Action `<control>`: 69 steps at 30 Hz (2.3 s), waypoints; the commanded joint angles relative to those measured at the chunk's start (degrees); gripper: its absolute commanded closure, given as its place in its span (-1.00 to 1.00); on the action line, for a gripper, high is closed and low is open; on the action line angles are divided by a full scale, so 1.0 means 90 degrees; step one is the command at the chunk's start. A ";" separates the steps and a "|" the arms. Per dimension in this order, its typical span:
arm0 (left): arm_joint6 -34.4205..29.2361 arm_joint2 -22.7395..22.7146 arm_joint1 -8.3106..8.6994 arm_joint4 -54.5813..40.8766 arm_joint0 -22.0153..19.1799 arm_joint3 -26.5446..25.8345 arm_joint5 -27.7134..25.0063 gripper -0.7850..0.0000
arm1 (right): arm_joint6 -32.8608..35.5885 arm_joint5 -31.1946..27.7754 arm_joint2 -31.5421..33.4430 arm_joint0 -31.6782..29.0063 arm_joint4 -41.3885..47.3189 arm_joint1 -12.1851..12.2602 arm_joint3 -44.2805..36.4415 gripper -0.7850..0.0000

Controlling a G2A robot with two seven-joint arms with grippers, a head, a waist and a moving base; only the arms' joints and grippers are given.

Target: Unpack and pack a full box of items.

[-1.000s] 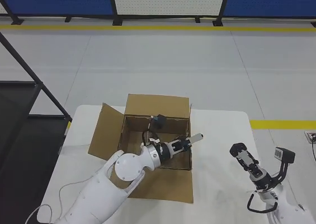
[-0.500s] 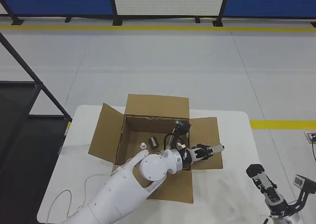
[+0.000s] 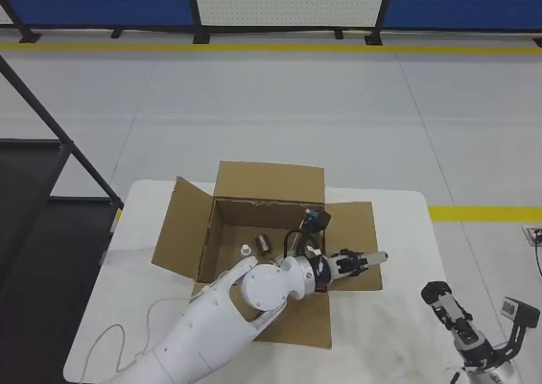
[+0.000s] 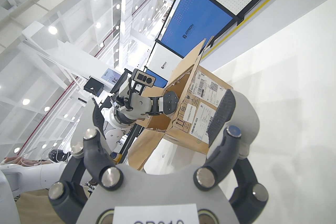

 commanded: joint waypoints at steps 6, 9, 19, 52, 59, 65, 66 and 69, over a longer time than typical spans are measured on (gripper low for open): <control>-0.0012 -0.0099 -0.0099 -0.0016 0.0080 0.0102 0.0413 -1.00 | -0.0173 0.0486 -0.0221 0.0238 -0.0519 0.0010 -0.0003 -1.00; -0.0032 -0.0044 -0.0195 0.0007 0.0002 0.0217 0.0625 -1.00 | -0.0172 0.0523 -0.0251 0.0258 -0.0589 0.0024 0.0059 -1.00; -0.0298 0.0043 -0.0498 -0.0074 -0.0291 0.0710 0.1208 -1.00 | -0.0343 0.0491 -0.0214 0.0107 -0.0646 0.0066 0.0034 -1.00; 0.0788 -0.3671 0.0565 0.2354 0.4652 -0.4794 0.0917 -1.00 | -0.1531 0.1629 -0.1545 0.0375 -0.2715 -0.0010 -0.2106 -1.00; 0.1123 -0.4981 0.0778 0.2206 0.6912 -0.5939 -0.0151 -1.00 | -0.2157 0.2845 -0.2760 0.0884 -0.4198 -0.0161 -0.2256 -1.00; 0.1145 -0.5243 0.0814 0.2036 0.7453 -0.6026 -0.0519 -1.00 | -0.2343 0.3057 -0.2875 0.0953 -0.4245 -0.0189 -0.2233 -1.00; 0.1145 -0.5243 0.0814 0.2036 0.7453 -0.6026 -0.0519 -1.00 | -0.2343 0.3057 -0.2875 0.0953 -0.4245 -0.0189 -0.2233 -1.00; 0.1145 -0.5243 0.0814 0.2036 0.7453 -0.6026 -0.0519 -1.00 | -0.2343 0.3057 -0.2875 0.0953 -0.4245 -0.0189 -0.2233 -1.00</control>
